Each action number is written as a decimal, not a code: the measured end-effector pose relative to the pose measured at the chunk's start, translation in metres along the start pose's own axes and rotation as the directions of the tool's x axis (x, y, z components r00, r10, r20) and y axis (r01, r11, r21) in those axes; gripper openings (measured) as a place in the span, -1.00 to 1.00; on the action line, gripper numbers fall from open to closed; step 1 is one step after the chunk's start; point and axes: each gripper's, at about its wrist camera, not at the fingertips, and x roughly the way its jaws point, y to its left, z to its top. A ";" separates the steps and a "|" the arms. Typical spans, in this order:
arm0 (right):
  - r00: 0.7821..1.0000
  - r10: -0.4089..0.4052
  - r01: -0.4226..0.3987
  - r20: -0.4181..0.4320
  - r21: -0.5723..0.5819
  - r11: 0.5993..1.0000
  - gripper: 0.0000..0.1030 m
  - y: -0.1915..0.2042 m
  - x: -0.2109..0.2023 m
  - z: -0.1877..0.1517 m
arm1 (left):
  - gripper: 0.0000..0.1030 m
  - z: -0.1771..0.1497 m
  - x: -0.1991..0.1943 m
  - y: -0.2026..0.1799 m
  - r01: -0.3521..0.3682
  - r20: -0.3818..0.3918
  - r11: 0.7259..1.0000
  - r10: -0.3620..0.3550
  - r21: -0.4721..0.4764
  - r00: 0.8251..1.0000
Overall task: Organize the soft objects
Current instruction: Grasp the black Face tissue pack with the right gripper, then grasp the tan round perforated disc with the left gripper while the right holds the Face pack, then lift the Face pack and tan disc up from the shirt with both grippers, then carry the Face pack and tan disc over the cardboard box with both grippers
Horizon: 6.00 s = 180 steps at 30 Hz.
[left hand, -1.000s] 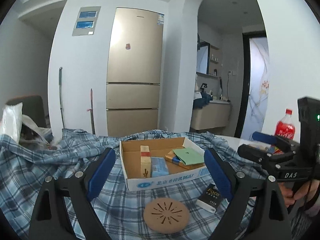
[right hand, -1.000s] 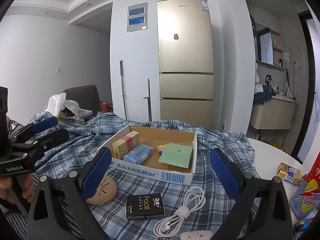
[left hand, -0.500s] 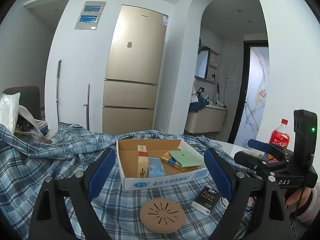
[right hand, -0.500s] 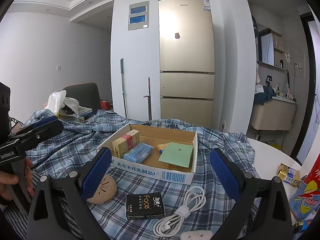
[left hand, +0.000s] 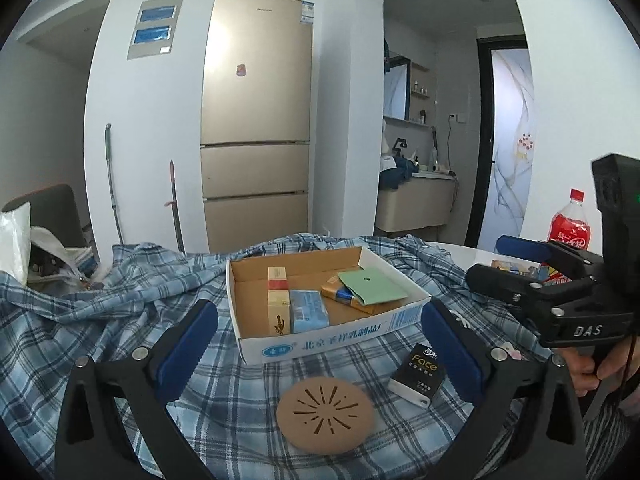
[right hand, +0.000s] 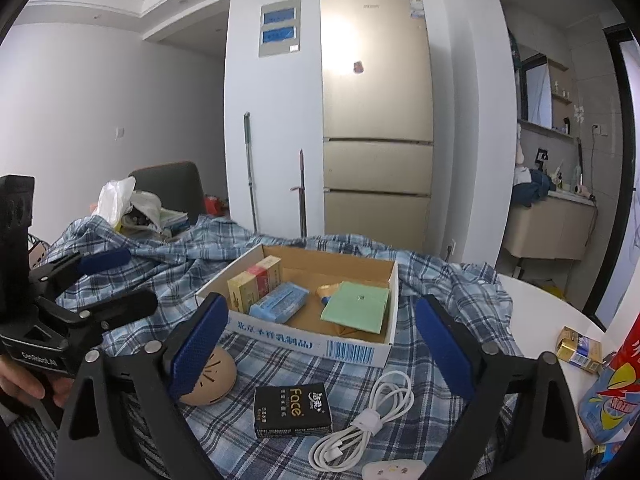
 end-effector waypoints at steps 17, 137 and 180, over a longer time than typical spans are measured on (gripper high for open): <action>0.845 -0.008 -0.066 -0.534 -0.119 0.991 0.63 0.022 0.089 -0.040 | 1.00 0.003 0.000 0.006 -0.048 -0.004 0.999 0.048 -0.017 0.999; 0.985 -0.060 0.050 0.162 0.066 0.997 0.16 -0.006 -0.034 -0.009 | 0.61 -0.001 -0.033 0.002 -0.057 0.064 0.998 0.059 -0.028 0.996; 0.973 -0.218 0.205 0.077 0.153 0.967 0.16 -0.037 0.080 0.046 | 0.61 0.070 0.091 0.036 -0.091 0.080 0.992 0.098 -0.085 0.992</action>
